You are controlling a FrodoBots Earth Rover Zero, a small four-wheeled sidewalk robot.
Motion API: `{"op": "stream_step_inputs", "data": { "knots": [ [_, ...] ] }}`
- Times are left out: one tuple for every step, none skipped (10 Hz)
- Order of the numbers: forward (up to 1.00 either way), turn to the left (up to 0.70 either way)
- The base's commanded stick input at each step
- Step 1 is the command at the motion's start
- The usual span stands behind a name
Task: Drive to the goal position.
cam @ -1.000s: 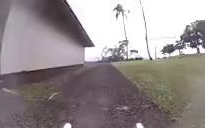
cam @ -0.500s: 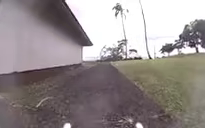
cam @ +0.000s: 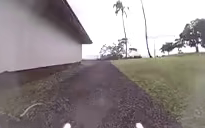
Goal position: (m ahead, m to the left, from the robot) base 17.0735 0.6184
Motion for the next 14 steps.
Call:
{"op": "stream_step_inputs", "data": {
  "knots": [
    [0.7,-0.35],
    [0.7,-0.35],
    [0.7,-0.35],
    [0.7,-0.13],
    [0.7,0.02],
    [0.7,0.0],
    [0.7,0.0],
    [0.7,0.02],
    [0.7,0.05],
    [0.7,0.04],
    [0.7,0.0],
    [0.7,0.0],
    [0.7,0.0],
    [0.7,0.0]
  ]
}}
